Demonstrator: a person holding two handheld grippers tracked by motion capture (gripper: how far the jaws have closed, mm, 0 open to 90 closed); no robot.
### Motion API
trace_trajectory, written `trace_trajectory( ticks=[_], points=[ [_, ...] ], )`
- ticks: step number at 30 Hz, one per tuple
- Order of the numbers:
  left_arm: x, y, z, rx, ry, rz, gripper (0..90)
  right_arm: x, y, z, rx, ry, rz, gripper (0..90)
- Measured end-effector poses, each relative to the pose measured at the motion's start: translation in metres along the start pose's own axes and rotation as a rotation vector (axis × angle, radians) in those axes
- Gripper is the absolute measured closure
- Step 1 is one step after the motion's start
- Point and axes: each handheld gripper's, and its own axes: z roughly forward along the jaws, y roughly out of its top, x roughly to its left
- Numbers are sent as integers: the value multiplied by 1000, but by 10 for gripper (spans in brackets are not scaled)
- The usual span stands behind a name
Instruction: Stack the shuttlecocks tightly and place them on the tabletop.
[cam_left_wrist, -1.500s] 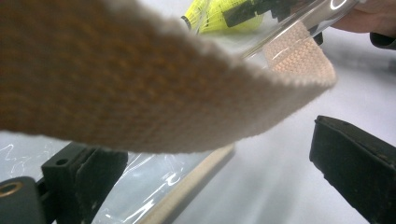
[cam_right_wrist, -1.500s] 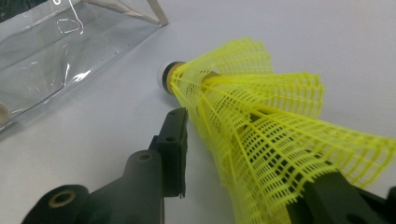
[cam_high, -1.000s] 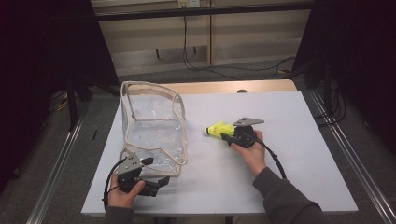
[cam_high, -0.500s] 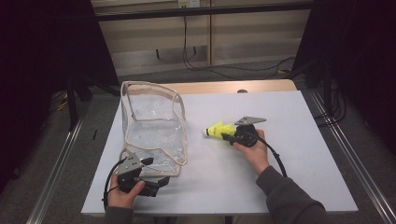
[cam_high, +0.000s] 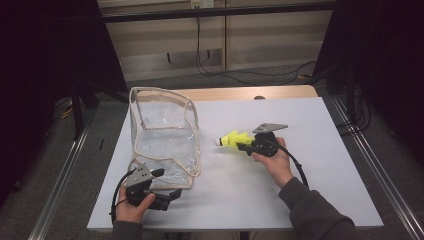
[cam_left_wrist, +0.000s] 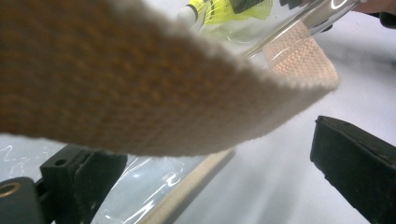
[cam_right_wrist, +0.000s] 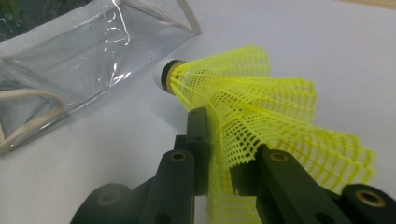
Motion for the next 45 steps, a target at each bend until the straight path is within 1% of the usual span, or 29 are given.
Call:
trace_trajectory(
  ticks=[5, 9, 11, 15, 17, 21, 22, 24, 27, 36, 45],
  points=[
    [0, 0, 0, -4, -1, -4, 38, 5, 4, -3, 1, 21, -18, 799],
    [0, 0, 0, -4, -6, 2, 38, 9, 8, -7, 3, 44, -8, 799],
    [0, 0, 0, -6, -9, -2, 38, 11, 10, -9, 2, 44, -21, 799],
    [0, 1, 0, -5, -8, 0, 38, 12, 13, -16, -3, 41, -24, 799],
    [0, 1, 0, 3, -6, 0, 38, 12, 14, -19, -3, 40, -27, 799],
    [0, 1, 0, 2, -5, -2, 37, 11, 17, -25, -6, 40, -36, 799],
    [0, 1, 1, -7, -9, -5, 37, 11, 18, -27, -3, 40, -36, 799],
    [0, 1, 0, -8, -10, -1, 38, 10, 20, -29, -4, 39, -43, 799],
    [-1, 0, -1, -11, -9, -6, 41, 10, 22, -31, 0, 37, -48, 798],
    [-1, 0, -3, 0, -1, 1, 42, 13, 25, -33, 9, 44, -60, 798],
    [-1, -1, -3, -10, -5, -5, 43, 14, 31, -40, -1, 49, -75, 798]
  ],
)
